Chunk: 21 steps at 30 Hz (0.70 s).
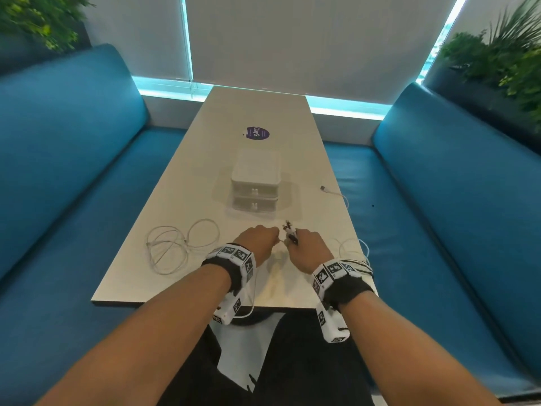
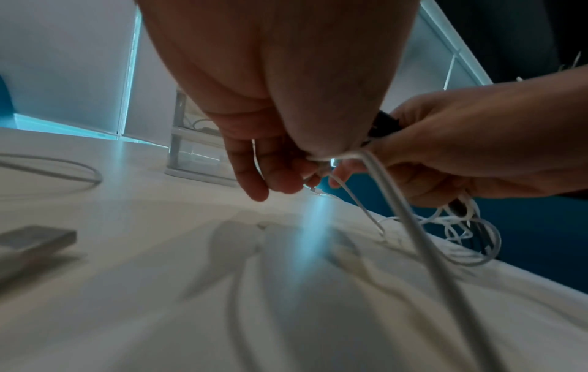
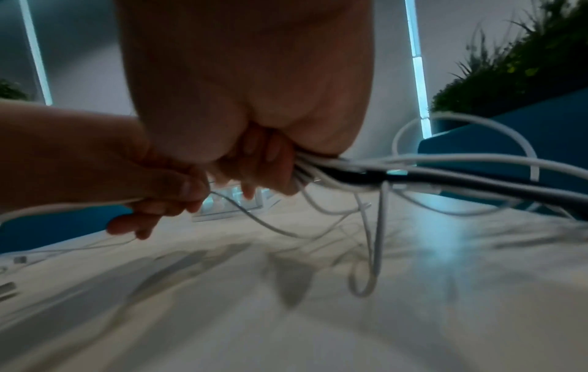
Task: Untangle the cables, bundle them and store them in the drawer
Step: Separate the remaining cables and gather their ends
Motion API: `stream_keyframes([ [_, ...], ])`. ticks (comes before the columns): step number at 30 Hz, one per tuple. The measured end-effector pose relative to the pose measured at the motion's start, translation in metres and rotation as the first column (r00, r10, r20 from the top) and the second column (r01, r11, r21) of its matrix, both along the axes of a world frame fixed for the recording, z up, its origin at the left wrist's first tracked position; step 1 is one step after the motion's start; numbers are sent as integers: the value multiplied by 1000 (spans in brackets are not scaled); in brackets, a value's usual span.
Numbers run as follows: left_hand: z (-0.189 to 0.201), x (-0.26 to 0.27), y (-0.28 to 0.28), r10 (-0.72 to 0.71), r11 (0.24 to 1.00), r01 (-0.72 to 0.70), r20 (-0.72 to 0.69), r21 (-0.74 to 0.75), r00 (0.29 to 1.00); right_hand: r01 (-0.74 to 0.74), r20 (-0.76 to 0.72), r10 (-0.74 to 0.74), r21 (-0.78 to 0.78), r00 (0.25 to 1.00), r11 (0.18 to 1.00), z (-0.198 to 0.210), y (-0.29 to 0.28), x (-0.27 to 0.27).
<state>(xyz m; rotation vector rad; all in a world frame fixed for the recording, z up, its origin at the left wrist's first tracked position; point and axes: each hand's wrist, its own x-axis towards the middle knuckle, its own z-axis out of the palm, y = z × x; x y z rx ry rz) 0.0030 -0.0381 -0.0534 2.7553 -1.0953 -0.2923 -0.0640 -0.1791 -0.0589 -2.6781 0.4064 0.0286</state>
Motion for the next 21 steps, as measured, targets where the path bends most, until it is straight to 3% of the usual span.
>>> stream_keyframes([
  [4,4,1,-3,16,998,-19,-45,-63,999,-53,-25,54,51,998,997,3,-1,-1],
  [8,5,6,3,-22,999,24,-56,30,998,-40,-43,39,-25,998,999,1,-3,-1],
  [15,4,21,25,36,995,-27,-99,95,994,214,-89,-229,-152,969,965,-2,-32,-10],
  [21,3,1,9,104,990,-99,-42,101,994,254,35,-254,1,967,967,3,-17,-1],
])
